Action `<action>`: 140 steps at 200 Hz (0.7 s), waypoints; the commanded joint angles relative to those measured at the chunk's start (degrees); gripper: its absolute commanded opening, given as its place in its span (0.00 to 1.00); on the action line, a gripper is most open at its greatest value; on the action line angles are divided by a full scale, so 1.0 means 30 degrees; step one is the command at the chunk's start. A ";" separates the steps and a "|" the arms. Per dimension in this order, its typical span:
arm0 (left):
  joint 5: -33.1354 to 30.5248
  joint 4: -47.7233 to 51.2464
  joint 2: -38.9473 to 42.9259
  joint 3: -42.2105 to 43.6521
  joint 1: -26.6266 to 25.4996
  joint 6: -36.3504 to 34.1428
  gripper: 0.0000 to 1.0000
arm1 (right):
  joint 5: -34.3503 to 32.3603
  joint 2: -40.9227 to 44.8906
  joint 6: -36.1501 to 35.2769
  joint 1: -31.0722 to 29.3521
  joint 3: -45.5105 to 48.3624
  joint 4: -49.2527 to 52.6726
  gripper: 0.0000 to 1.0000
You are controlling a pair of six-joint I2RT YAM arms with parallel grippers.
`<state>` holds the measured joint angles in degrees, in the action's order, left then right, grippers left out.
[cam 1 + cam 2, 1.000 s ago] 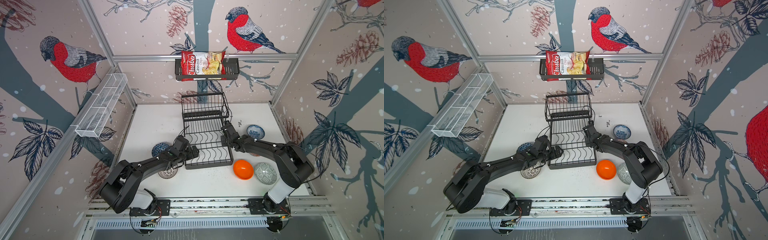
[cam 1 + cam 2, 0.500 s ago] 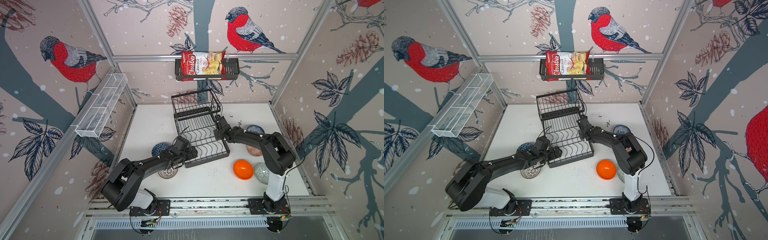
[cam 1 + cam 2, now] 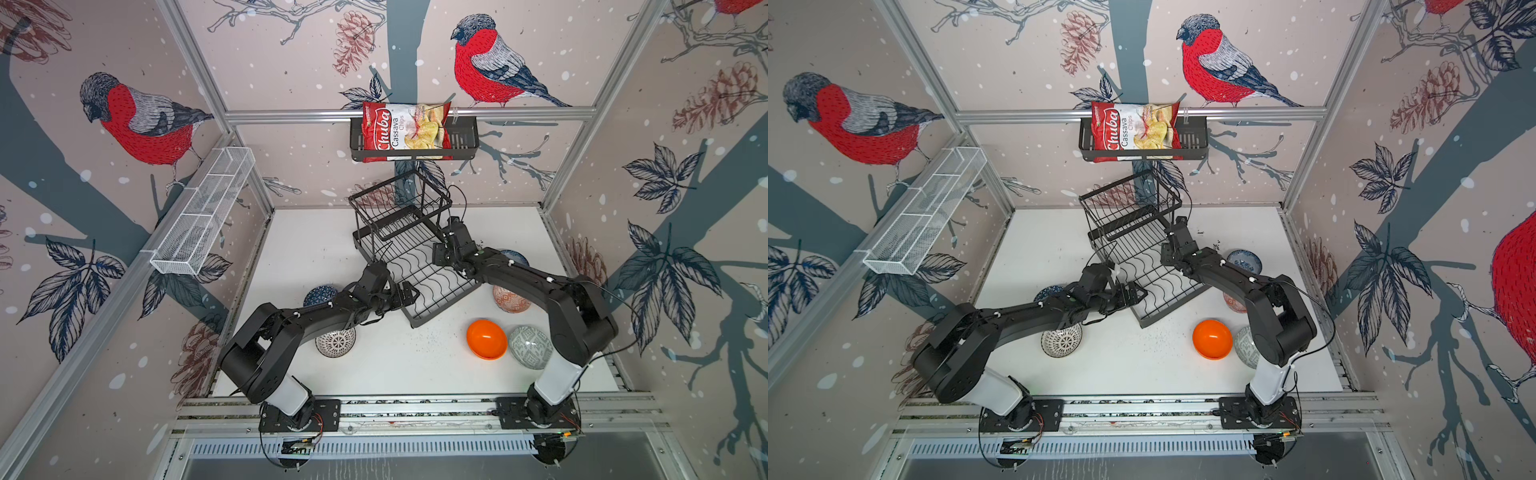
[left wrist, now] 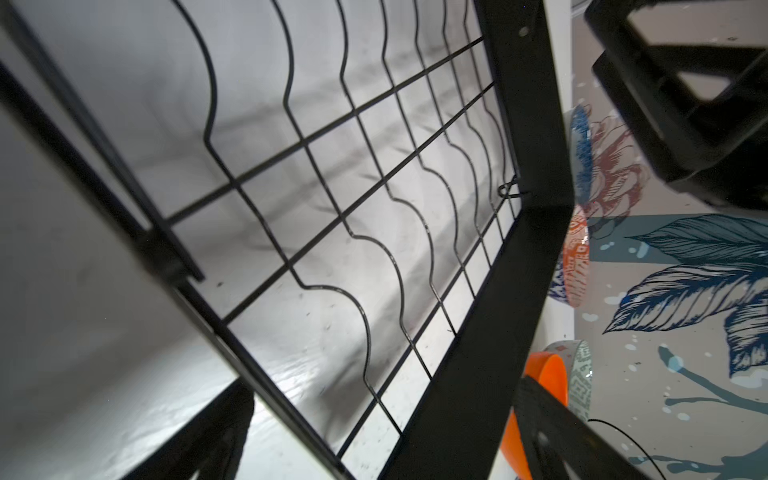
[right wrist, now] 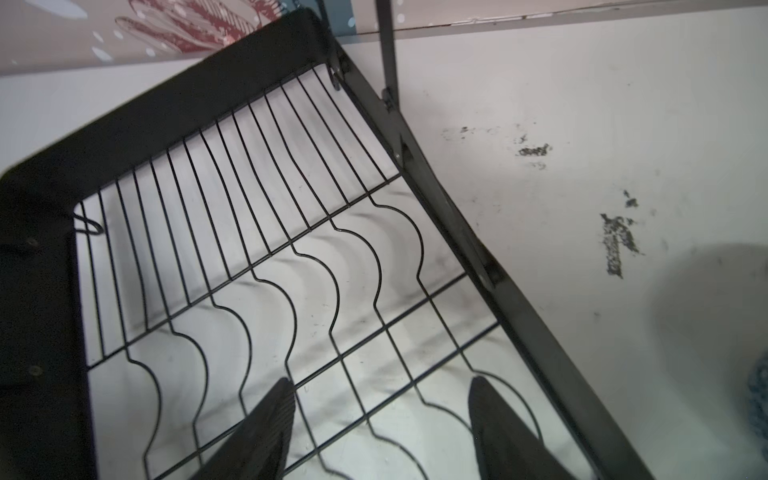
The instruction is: Load the bowls into the dish rack
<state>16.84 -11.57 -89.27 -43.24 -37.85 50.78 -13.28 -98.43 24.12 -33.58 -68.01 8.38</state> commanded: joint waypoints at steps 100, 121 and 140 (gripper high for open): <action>-0.0927 -0.0390 0.1200 -0.0086 -0.0413 -0.1317 0.98 | 0.2259 0.3004 0.4291 0.1289 0.5690 -0.0301 0.64; -0.1381 0.0164 0.1860 0.0290 -0.0422 -0.1702 0.97 | 0.2113 0.2930 0.4422 0.1423 0.6063 -0.0216 0.62; -0.1713 0.0609 0.2073 0.0343 -0.0406 -0.2026 0.97 | 0.2018 0.2979 0.4488 0.1533 0.6289 -0.0057 0.61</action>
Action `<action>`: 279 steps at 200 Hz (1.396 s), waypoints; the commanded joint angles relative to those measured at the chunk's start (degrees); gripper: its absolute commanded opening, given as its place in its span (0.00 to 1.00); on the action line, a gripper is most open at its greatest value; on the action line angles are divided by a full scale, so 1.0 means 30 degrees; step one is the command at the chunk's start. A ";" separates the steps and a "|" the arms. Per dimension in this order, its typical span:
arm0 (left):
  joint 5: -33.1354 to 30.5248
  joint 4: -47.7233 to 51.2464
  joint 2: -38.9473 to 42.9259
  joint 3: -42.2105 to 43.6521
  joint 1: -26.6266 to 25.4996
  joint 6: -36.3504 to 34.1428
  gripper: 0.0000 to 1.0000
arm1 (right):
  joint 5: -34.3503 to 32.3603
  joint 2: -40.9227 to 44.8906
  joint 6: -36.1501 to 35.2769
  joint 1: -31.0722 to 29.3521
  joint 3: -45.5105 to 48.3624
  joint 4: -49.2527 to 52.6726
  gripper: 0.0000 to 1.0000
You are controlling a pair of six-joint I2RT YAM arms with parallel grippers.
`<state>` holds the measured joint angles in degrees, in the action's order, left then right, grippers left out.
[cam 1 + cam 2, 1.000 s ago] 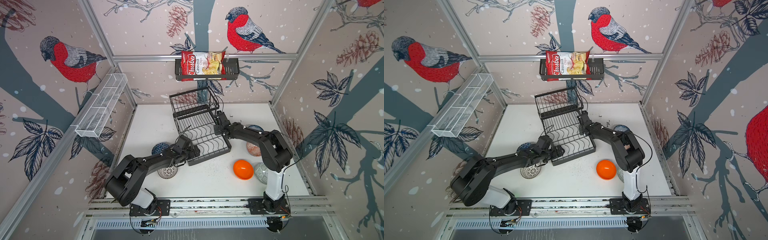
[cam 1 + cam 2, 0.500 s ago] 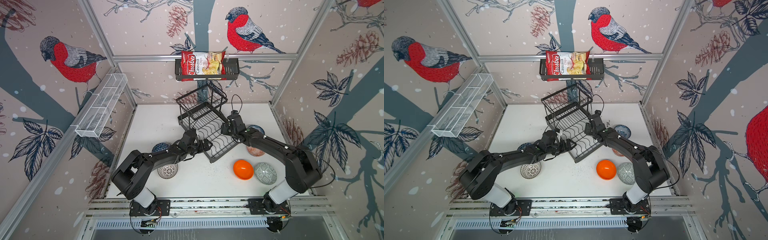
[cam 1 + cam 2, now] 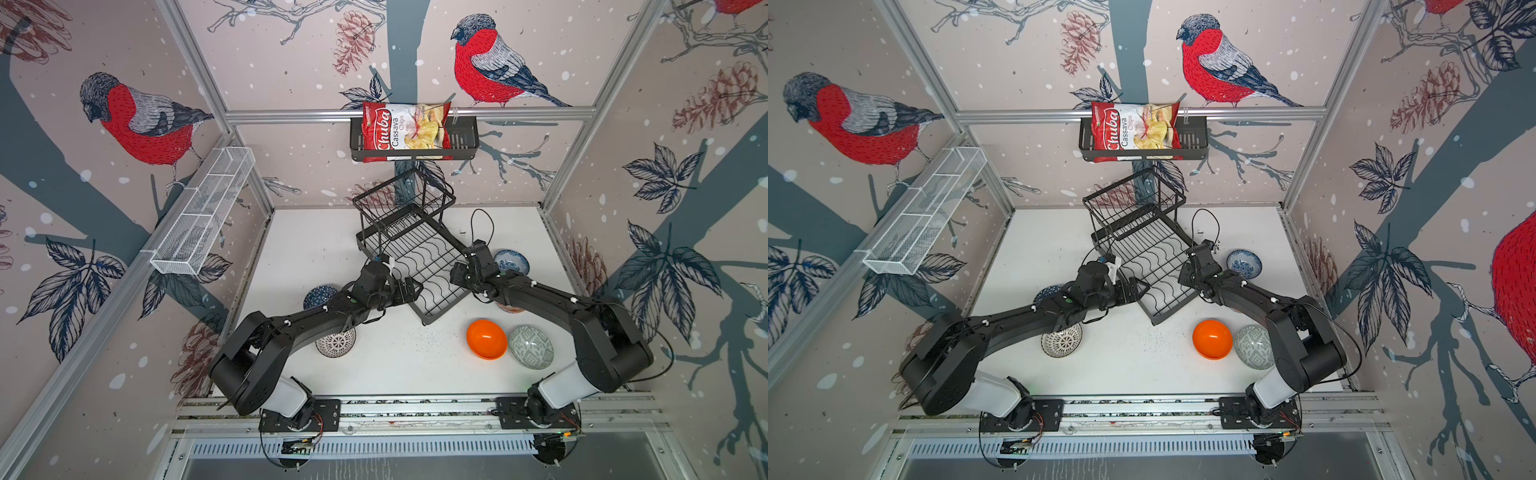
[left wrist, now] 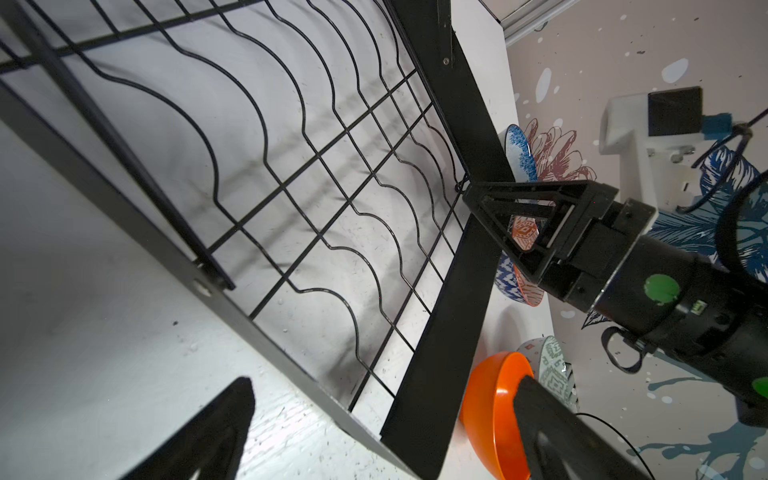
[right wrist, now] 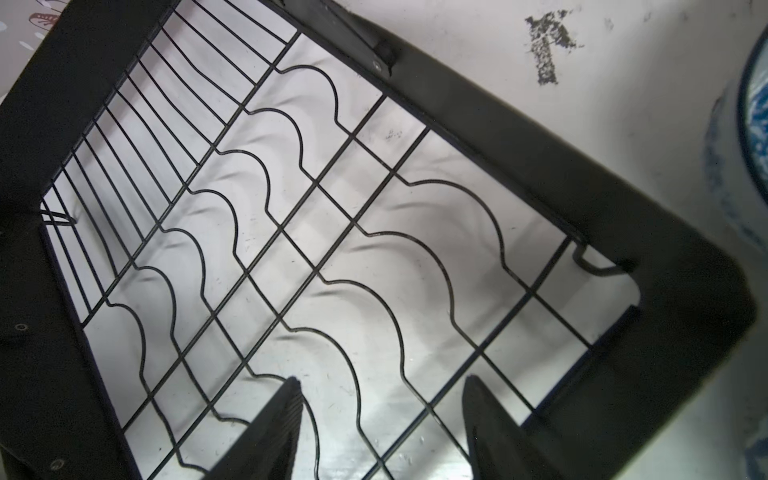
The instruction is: Load the bowls into the dish rack
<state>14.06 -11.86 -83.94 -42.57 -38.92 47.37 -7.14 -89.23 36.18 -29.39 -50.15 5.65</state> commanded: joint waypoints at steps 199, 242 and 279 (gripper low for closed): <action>-0.2340 0.2772 0.2170 0.0184 0.0056 -0.2369 0.98 | 0.0401 0.1749 0.0224 0.0827 0.1869 0.0583 0.64; -0.2265 0.2927 0.2111 0.0131 0.0343 -0.2549 0.98 | -0.0192 0.3084 -0.0306 0.0971 0.1226 0.1886 0.67; -0.2226 0.2955 0.2316 0.0100 0.0459 -0.2575 0.98 | -0.0288 0.4038 -0.0269 0.1173 0.1717 0.2349 0.69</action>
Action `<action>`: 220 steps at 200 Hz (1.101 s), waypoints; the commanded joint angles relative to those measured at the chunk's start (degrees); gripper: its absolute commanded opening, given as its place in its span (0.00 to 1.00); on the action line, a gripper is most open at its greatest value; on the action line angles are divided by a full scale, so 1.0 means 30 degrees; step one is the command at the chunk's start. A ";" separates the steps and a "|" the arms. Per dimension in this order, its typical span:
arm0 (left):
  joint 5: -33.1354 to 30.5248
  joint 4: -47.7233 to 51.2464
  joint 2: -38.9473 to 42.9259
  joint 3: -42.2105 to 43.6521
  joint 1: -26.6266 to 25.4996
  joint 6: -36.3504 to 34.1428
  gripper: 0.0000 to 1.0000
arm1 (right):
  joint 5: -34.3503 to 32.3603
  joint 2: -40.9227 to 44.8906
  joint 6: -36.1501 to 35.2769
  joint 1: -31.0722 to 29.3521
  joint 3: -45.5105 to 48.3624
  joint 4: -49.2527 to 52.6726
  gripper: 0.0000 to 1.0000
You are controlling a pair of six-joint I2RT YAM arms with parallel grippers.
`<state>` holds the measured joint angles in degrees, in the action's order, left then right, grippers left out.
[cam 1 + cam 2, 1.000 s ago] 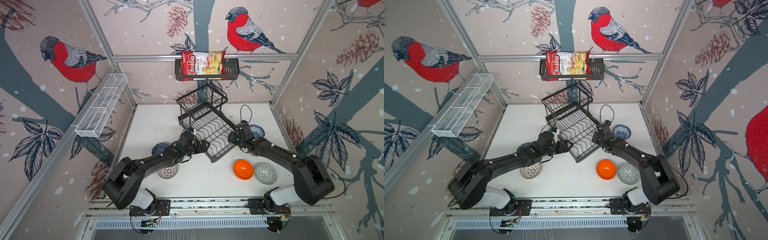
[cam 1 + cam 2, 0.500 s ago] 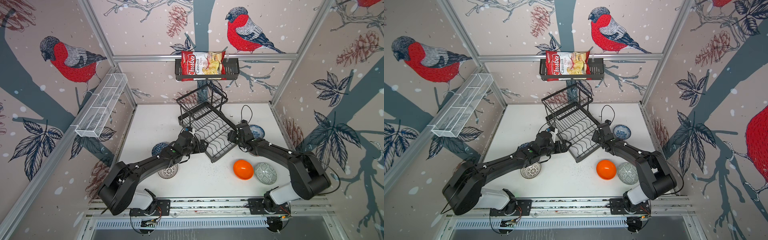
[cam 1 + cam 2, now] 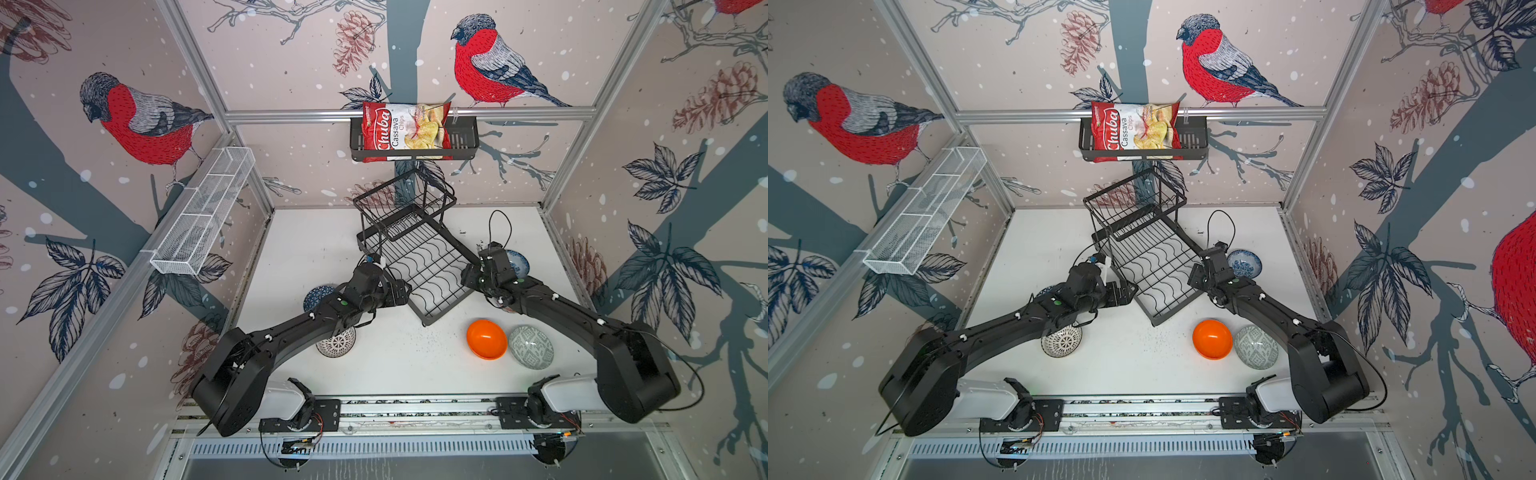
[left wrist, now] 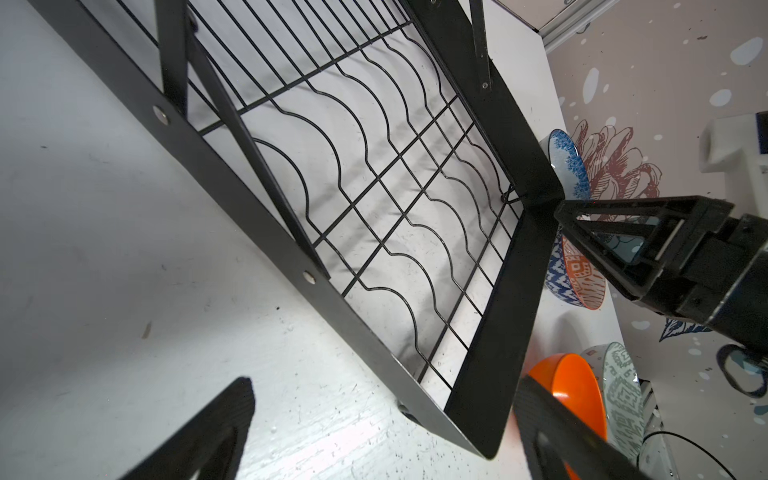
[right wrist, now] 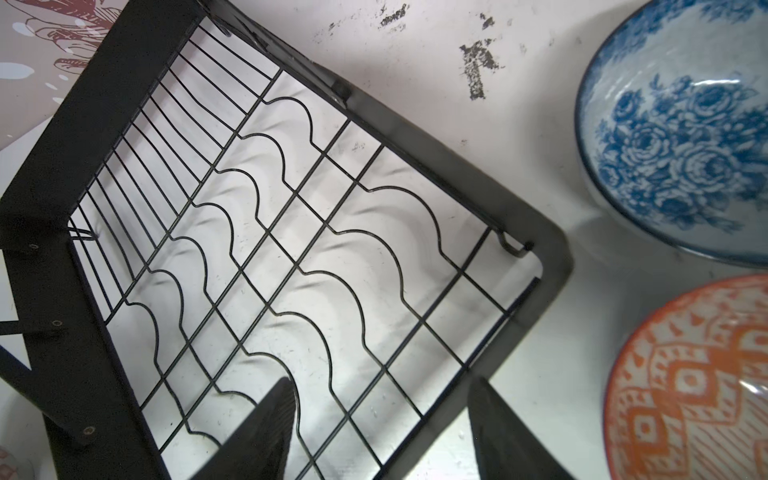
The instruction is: Load the bowls into the dish rack
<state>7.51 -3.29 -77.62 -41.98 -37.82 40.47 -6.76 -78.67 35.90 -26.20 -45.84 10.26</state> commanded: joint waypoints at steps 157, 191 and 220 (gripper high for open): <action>0.0687 -0.0429 0.0760 0.0655 0.0999 0.0104 0.98 | 0.0293 -0.2468 -0.0441 -0.0219 0.0628 -0.0544 0.50; 0.0604 -0.0249 0.0975 0.0743 0.1116 0.0018 0.98 | -0.0199 -0.3771 -0.0931 -0.0340 -0.0582 -0.0340 0.36; 0.0653 -0.0228 0.1137 0.1024 0.1227 0.0032 0.98 | -0.0622 -0.5185 -0.1677 -0.0335 -0.1865 -0.0027 0.27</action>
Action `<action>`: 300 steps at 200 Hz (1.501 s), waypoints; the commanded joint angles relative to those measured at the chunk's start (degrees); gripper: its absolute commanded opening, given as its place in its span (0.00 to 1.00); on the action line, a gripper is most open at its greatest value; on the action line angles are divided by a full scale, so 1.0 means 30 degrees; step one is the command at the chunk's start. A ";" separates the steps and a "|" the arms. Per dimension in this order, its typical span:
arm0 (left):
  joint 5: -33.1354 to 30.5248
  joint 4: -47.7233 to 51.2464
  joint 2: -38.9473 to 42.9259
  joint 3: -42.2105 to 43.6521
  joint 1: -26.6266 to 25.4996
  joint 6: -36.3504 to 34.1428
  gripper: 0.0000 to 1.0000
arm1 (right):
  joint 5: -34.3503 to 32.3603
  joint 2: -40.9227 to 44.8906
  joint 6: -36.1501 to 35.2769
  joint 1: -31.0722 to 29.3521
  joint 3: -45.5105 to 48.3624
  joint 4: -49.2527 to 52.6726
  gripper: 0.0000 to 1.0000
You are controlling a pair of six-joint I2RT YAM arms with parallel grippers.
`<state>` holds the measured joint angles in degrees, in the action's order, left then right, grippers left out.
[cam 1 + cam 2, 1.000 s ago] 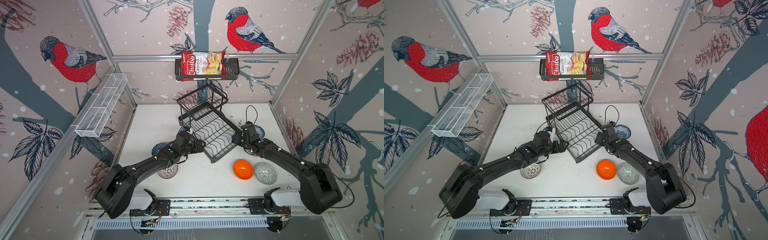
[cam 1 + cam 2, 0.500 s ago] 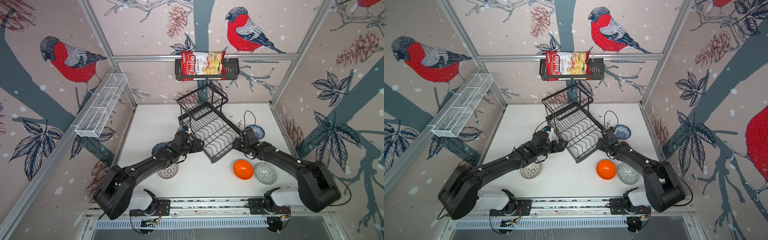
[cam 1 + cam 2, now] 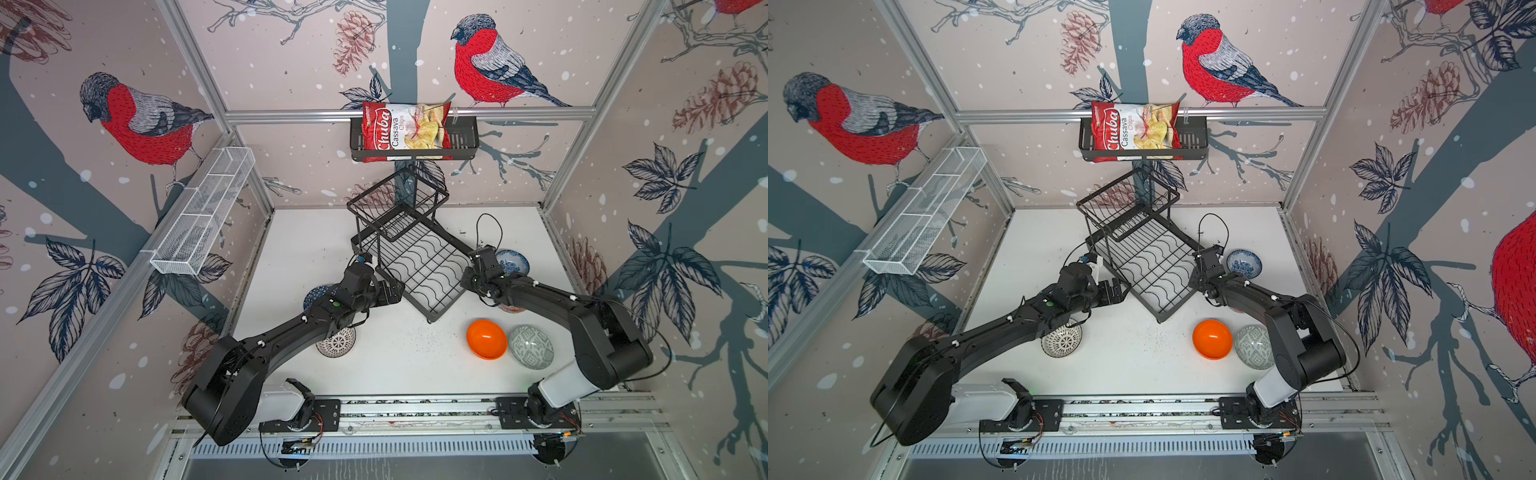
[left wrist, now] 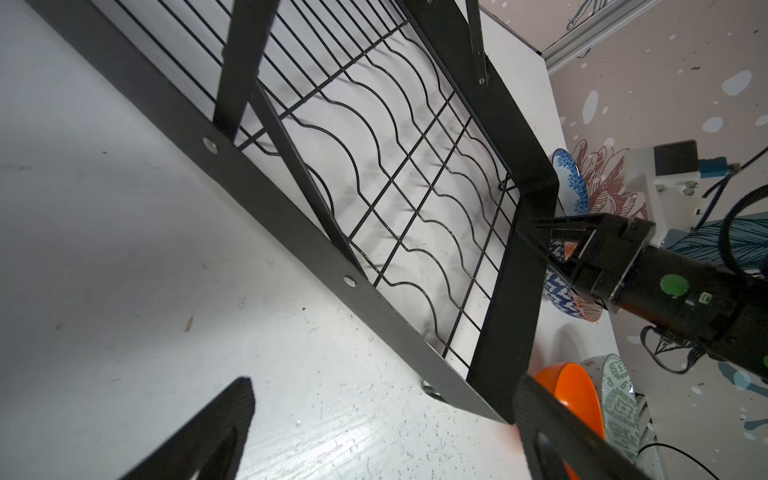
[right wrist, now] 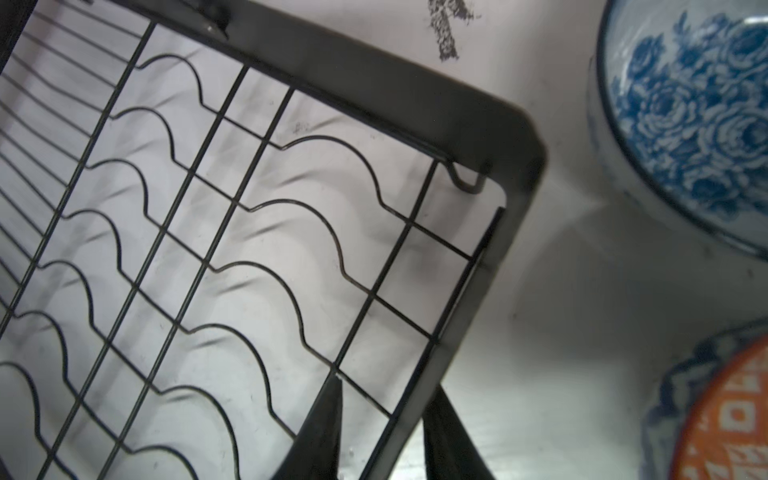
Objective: Load the bowls into the dish rack
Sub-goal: 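Lift and tilt the rack with both grippers, then set it down squarely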
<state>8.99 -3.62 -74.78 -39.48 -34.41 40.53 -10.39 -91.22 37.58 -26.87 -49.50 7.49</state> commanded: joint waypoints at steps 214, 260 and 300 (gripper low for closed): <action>0.0036 0.0026 0.0375 0.0743 0.0829 -0.0298 0.98 | -0.0591 -0.6323 -0.5465 -0.0861 -1.0065 0.2910 0.55; -0.0389 0.0061 0.1056 0.0914 0.1003 -0.0320 0.98 | 0.0186 -0.3507 -0.3398 -0.1352 -0.6572 0.2996 0.63; -0.0354 0.0036 0.1279 0.1100 0.1100 -0.0544 0.98 | 0.0894 -0.3101 -0.2328 -0.2108 -0.4513 0.2225 0.61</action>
<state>8.56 -3.31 -71.35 -36.56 -31.33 40.05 -9.23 -100.99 27.38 -32.14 -64.86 15.51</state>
